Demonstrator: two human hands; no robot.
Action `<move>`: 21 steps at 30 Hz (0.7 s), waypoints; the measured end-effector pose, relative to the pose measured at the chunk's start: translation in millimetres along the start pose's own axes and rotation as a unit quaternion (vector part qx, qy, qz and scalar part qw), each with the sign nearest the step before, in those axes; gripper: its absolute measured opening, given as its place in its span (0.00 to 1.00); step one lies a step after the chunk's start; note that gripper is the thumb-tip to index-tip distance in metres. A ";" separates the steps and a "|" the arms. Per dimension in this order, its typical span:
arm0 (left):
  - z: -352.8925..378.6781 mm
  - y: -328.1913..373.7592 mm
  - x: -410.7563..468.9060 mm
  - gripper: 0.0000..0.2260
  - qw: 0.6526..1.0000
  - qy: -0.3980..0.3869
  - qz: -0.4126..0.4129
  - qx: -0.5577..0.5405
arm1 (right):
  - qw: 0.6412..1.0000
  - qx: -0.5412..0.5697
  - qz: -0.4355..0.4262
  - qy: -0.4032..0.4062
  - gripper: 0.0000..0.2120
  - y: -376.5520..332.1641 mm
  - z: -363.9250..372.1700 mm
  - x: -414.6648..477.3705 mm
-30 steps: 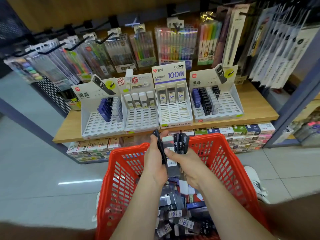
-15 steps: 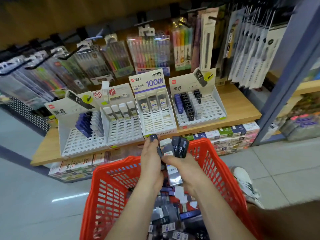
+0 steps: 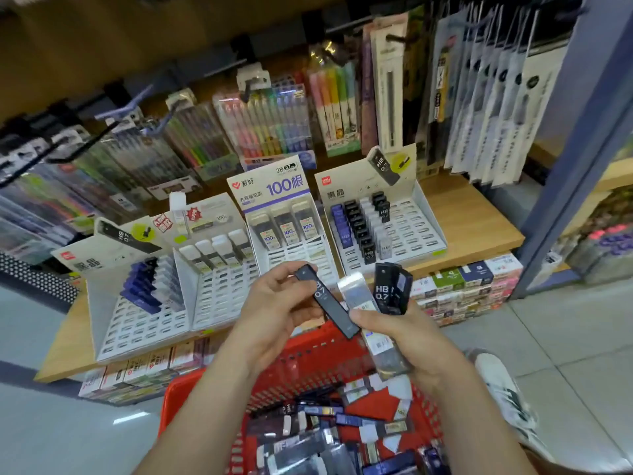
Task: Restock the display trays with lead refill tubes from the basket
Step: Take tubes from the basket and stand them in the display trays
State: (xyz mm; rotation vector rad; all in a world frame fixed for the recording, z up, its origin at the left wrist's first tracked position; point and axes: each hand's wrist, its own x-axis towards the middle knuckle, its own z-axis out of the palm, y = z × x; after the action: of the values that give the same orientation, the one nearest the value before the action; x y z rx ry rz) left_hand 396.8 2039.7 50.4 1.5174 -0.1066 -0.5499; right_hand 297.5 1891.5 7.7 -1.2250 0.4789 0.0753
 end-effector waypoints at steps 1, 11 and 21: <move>1.5 5.7 6.0 0.07 1.000 0.014 0.009 0.010 | 1.000 -0.006 -0.005 -0.002 0.28 -3.9 -4.5 0.8; 52.5 48.4 78.8 0.07 0.974 0.072 0.163 0.140 | 0.941 0.307 -0.001 0.140 0.07 -36.5 -46.5 46.4; 18.1 53.6 96.1 0.08 0.903 0.138 0.228 0.337 | 0.924 0.372 0.017 0.084 0.09 -11.3 -40.4 43.7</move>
State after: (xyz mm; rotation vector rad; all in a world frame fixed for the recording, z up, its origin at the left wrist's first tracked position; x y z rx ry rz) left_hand 488.3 1982.1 77.5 2.1414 -0.4562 0.1107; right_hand 327.7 1841.9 -9.6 -0.4749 0.6054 -0.1744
